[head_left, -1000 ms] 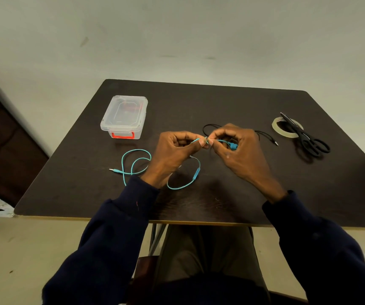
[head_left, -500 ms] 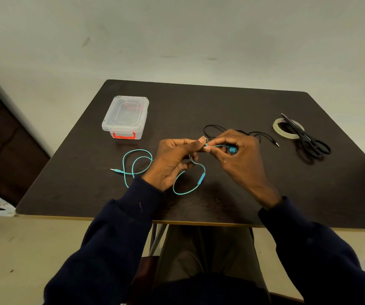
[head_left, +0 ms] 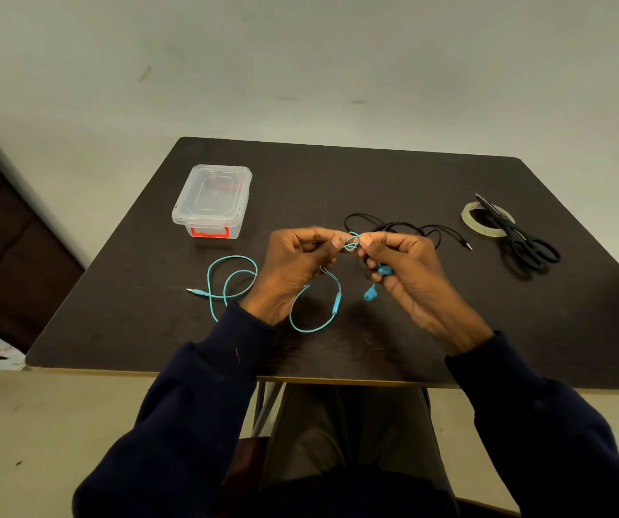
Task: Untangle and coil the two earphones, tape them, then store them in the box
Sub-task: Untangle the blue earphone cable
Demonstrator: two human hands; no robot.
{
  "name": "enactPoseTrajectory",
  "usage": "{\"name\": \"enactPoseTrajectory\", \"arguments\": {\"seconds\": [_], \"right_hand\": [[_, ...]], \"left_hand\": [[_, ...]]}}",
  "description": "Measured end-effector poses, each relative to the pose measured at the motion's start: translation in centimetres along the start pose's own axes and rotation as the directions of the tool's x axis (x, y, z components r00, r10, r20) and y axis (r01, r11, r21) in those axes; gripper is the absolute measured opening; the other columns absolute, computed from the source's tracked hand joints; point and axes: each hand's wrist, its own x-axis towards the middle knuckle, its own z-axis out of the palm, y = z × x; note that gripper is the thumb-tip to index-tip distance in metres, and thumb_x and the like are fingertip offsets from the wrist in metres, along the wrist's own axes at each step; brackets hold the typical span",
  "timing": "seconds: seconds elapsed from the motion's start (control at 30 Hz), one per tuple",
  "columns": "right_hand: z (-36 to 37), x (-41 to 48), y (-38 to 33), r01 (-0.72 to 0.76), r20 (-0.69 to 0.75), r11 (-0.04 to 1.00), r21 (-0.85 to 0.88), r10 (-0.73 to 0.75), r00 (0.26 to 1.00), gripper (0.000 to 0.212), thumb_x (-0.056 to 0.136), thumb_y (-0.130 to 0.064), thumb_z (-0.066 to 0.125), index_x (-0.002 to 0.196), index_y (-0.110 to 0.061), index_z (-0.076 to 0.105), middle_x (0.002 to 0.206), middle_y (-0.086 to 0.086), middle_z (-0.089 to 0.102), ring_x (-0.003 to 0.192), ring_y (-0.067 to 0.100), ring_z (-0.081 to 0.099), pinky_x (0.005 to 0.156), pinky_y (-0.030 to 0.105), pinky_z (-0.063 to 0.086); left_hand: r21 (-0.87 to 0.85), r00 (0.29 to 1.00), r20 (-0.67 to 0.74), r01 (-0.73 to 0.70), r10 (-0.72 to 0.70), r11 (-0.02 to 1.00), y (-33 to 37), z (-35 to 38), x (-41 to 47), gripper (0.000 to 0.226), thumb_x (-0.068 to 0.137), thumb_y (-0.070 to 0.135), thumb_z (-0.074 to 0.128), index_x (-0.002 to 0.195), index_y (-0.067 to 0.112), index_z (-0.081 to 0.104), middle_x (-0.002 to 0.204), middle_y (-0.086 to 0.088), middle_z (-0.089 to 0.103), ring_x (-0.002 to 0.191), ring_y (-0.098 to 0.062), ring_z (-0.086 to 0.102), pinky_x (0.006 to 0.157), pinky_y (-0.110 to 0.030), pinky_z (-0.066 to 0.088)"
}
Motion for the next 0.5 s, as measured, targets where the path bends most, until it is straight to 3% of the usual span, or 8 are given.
{"name": "enactPoseTrajectory", "arguments": {"seconds": [0.1,0.23,0.33,0.5], "right_hand": [[-0.01,0.04,-0.16,-0.037,0.016,0.997,0.072,0.036,0.999,0.018,0.096,-0.002,0.061,0.109,0.005,0.070,0.082,0.009,0.068,0.068,0.010,0.054,0.053,0.019,0.042],[0.19,-0.06,-0.14,-0.017,-0.019,1.000,0.014,0.017,1.000,0.016,0.096,-0.004,0.063,0.107,0.003,0.072,0.082,0.008,0.069,0.067,0.010,0.052,0.054,0.020,0.041],[0.26,-0.21,-0.22,0.024,-0.034,0.991,-0.132,-0.029,0.999,0.015,0.095,-0.010,0.066,0.104,-0.003,0.075,0.083,0.007,0.071,0.068,0.011,0.053,0.056,0.022,0.042],[0.58,-0.56,-0.53,0.175,-0.016,0.896,-0.409,-0.199,0.980,0.011,0.093,-0.018,0.071,0.099,-0.013,0.078,0.083,0.004,0.076,0.066,0.013,0.060,0.057,0.026,0.048]], "left_hand": [[0.094,0.987,0.030,-0.159,0.157,0.983,0.08,0.04,0.07,0.016,0.088,0.003,0.073,0.103,0.003,0.076,0.098,-0.009,0.078,0.086,-0.014,0.071,0.076,-0.025,0.057],[0.226,0.958,0.060,-0.287,0.281,0.931,0.13,0.17,0.16,0.020,0.084,-0.002,0.076,0.102,0.006,0.077,0.096,-0.003,0.078,0.090,-0.015,0.074,0.084,-0.026,0.059],[0.229,0.962,0.046,-0.272,0.269,0.935,0.05,0.13,0.25,0.017,0.086,0.002,0.076,0.103,0.006,0.078,0.097,-0.005,0.078,0.092,-0.017,0.074,0.084,-0.028,0.059],[0.092,0.984,-0.053,-0.167,0.172,0.982,0.10,0.62,-0.19,0.013,0.087,0.007,0.076,0.099,0.001,0.078,0.095,-0.009,0.078,0.091,-0.016,0.073,0.080,-0.026,0.057]]}}
